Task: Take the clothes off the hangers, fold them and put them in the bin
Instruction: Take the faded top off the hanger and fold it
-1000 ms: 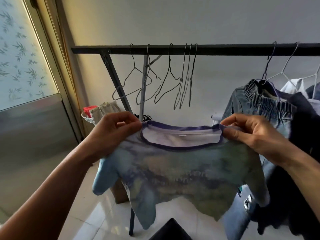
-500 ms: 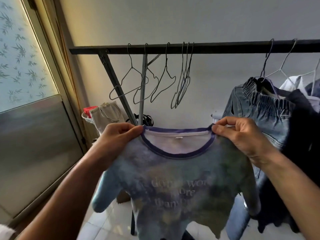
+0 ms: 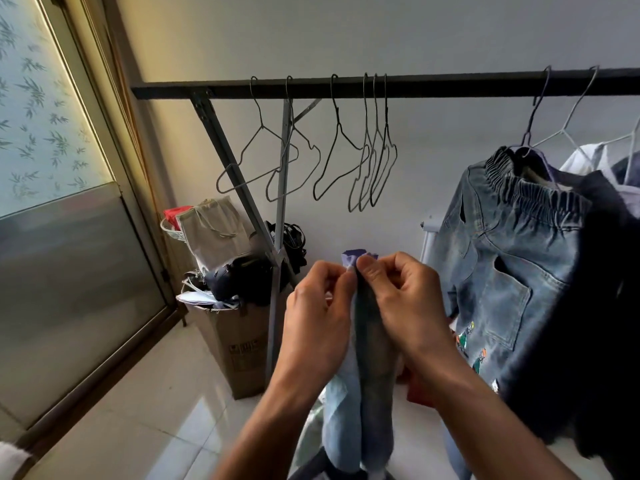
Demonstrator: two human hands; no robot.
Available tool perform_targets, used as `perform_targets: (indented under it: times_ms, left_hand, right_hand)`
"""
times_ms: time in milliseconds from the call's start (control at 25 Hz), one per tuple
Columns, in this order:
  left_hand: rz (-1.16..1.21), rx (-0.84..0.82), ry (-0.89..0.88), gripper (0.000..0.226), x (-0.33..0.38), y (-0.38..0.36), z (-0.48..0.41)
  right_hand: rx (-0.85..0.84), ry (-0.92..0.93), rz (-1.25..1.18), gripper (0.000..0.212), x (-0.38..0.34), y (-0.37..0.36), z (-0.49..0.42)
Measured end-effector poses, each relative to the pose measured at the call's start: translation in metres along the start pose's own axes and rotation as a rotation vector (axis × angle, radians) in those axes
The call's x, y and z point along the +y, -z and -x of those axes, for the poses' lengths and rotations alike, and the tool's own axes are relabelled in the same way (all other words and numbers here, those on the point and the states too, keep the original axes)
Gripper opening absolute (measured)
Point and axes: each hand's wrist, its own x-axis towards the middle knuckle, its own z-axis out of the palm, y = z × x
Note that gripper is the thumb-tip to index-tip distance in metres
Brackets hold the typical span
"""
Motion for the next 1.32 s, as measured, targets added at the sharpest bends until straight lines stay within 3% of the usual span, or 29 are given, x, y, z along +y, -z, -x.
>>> perform_targets:
  times_ms: [240, 400, 560, 600, 680, 720, 800, 920, 1040, 1120, 1320]
  left_hand:
    - [0.051, 0.007, 0.021, 0.019, 0.002, -0.002, 0.008]
    - [0.438, -0.094, 0.243, 0.053, 0.013, 0.000, 0.016]
    - [0.556, -0.148, 0.328, 0.057, 0.016, 0.009, 0.019]
    - [0.457, -0.115, 0.251, 0.051, 0.012, 0.011, 0.019]
    - [0.021, 0.025, -0.069, 0.030, -0.001, 0.022, 0.012]
    - [-0.180, 0.026, -0.206, 0.031, -0.005, 0.030, 0.005]
    - [-0.391, -0.152, -0.319, 0.051, -0.010, 0.042, -0.013]
    - [-0.357, -0.344, -0.259, 0.040, -0.006, 0.047, -0.032]
    - [-0.302, -0.342, -0.247, 0.032, 0.001, 0.042, -0.039]
    - [-0.317, -0.318, -0.275, 0.027, 0.009, 0.040, -0.043]
    - [-0.365, -0.362, -0.305, 0.032, 0.025, 0.055, -0.060]
  right_hand:
    - [-0.076, 0.040, 0.056, 0.016, -0.004, 0.000, 0.011]
    - [-0.210, 0.011, 0.028, 0.016, -0.010, 0.005, 0.020]
    - [-0.260, 0.056, 0.108, 0.011, -0.005, 0.009, 0.015]
    - [-0.258, 0.056, 0.101, 0.009, -0.004, 0.011, 0.013]
    - [-0.282, 0.039, 0.044, 0.012, -0.005, 0.015, 0.009]
    - [-0.309, 0.030, 0.003, 0.013, -0.006, 0.016, 0.008]
    - [-0.369, 0.026, -0.075, 0.014, -0.011, 0.020, 0.007]
    - [-0.377, 0.048, -0.108, 0.015, -0.018, 0.023, 0.004]
    - [-0.354, 0.087, -0.084, 0.014, -0.019, 0.032, 0.000]
    - [-0.358, 0.120, 0.075, 0.015, -0.011, 0.037, 0.002]
    - [-0.273, 0.092, 0.295, 0.014, 0.021, 0.049, 0.003]
